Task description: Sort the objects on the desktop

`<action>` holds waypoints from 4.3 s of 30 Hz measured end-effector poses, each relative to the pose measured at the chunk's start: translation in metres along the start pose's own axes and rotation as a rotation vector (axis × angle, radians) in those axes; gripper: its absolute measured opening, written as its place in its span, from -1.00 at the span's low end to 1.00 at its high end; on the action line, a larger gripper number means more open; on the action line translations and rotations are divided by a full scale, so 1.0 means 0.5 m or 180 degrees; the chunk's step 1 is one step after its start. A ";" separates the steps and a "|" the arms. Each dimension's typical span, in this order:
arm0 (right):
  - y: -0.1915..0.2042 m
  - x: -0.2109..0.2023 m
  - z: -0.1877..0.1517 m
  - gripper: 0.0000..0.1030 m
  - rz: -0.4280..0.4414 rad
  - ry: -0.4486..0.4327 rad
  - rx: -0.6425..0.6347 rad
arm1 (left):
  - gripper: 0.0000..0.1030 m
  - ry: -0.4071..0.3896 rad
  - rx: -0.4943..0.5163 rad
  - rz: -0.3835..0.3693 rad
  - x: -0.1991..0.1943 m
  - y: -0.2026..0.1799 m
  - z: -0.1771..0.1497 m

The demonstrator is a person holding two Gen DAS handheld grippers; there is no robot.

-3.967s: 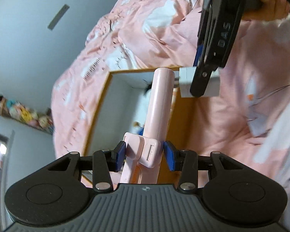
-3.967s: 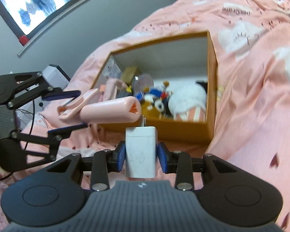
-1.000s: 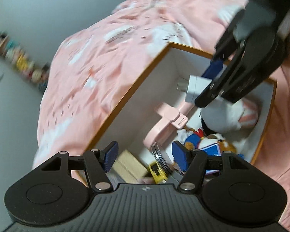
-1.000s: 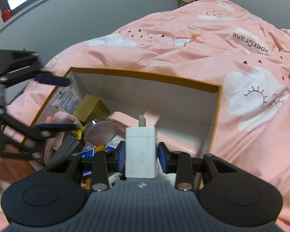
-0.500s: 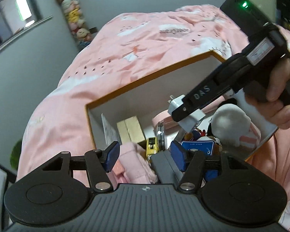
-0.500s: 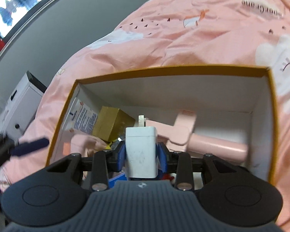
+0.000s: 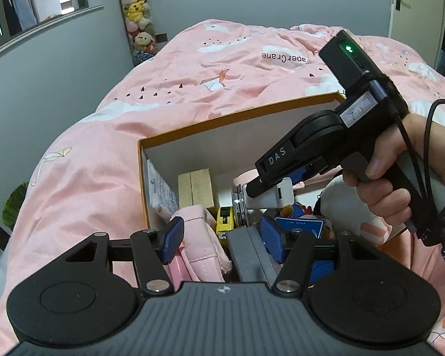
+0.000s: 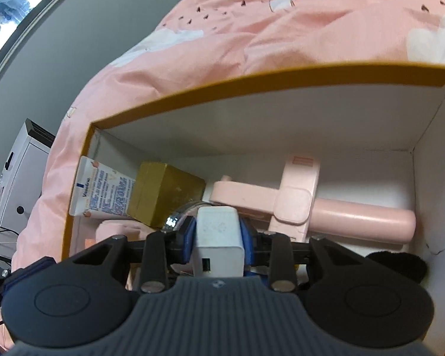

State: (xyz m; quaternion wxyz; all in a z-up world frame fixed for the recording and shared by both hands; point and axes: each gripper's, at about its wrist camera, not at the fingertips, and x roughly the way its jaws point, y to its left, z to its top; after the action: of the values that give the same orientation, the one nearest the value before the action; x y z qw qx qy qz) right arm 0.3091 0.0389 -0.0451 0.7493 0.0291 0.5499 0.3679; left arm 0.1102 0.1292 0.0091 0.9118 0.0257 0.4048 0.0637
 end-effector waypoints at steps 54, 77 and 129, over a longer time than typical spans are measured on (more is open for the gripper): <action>0.053 -0.274 -0.288 -0.56 -0.0761 -0.1604 -0.0762 | 0.26 -0.0540 -0.0762 0.0059 -0.074 -0.076 -0.052; 0.009 -0.229 -0.350 -0.12 -0.0965 -0.1723 -0.0903 | 0.44 -0.0464 -0.0860 0.0531 0.008 -0.112 -0.102; -0.004 -0.196 -0.342 0.10 -0.0941 -0.1669 -0.0843 | 0.80 -0.0399 -0.0877 0.0654 0.053 -0.115 -0.112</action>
State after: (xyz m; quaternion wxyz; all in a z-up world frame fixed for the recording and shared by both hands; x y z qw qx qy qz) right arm 0.1535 -0.0813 -0.0348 0.9079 -0.0550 0.2839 0.3035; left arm 0.0916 0.0757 -0.0538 0.9189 -0.0543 0.3298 0.2097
